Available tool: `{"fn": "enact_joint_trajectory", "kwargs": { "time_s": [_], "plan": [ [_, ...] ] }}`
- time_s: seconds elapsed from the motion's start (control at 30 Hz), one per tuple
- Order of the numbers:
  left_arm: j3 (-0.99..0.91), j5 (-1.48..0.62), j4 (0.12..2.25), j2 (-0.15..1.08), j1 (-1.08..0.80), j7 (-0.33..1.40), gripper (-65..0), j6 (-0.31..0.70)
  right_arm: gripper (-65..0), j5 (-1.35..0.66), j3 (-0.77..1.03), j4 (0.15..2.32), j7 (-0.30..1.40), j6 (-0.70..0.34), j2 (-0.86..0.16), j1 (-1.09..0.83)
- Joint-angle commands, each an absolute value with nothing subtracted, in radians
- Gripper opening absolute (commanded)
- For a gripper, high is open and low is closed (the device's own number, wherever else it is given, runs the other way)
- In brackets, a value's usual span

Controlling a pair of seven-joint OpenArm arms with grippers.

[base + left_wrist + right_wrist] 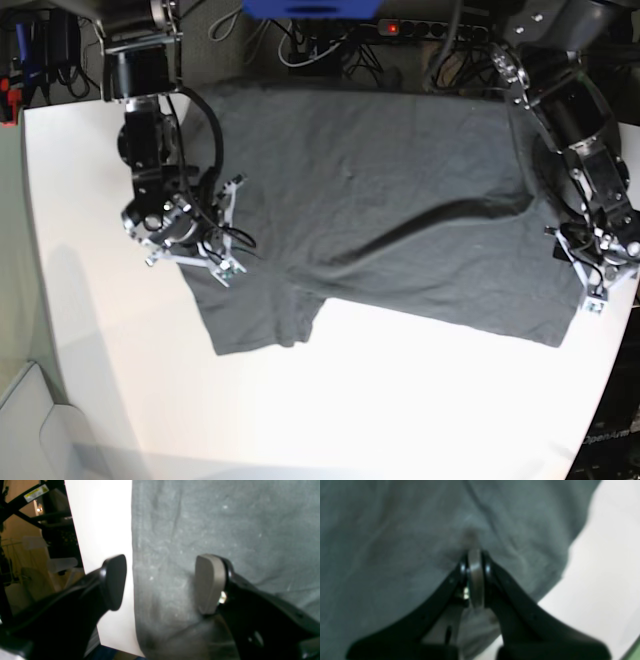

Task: Layout the t-shirt on the table in an organized manner, then fold the t-shirt properly
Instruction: 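Regrasp the shirt's side edges with both grippers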

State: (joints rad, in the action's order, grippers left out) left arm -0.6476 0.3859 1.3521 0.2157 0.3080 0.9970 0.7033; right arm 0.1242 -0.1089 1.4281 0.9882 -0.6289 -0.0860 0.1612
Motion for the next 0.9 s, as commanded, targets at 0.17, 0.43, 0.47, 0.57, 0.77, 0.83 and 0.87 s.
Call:
{"fn": "enact_joint_trajectory", "kwargs": {
  "time_s": [0.17, 0.43, 0.47, 0.57, 0.77, 0.83, 0.87],
  "plan": [
    [-0.650, 0.386, 1.377, 0.225, 0.303, 0.992, -23.1, 0.698, -65.0, 0.127, -0.048, 1.156, 0.924, -0.622, -0.111, 0.291],
    [-0.648, 0.381, 1.483, 0.222, 0.271, 0.992, -23.1, 0.698, -65.0, 0.128, 0.025, 0.773, 0.762, -0.619, -0.193, 0.498],
    [-0.651, 0.380, 1.486, 0.222, 0.271, 0.992, -23.1, 0.698, -65.0, 0.128, 0.025, 0.737, 0.742, -0.619, -0.205, 0.522],
    [-0.647, 0.380, 1.489, 0.222, 0.271, 0.992, -23.1, 0.698, -64.9, 0.128, 0.025, 0.639, 0.667, -0.545, -0.243, 0.587],
    [-0.645, 0.381, 1.486, 0.220, 0.271, 0.992, -23.1, 0.698, -64.8, 0.127, 0.022, 0.590, 0.561, -0.466, -0.289, 0.654],
    [-0.645, 0.384, 1.475, 0.220, 0.271, 0.992, -23.1, 0.698, -65.0, 0.122, 0.024, 0.590, 0.561, -0.466, -0.300, 0.674],
    [-0.645, 0.384, 1.475, 0.220, 0.271, 0.992, -23.1, 0.698, -65.0, 0.122, 0.024, 0.590, 0.561, -0.466, -0.300, 0.682]
  ]
}}
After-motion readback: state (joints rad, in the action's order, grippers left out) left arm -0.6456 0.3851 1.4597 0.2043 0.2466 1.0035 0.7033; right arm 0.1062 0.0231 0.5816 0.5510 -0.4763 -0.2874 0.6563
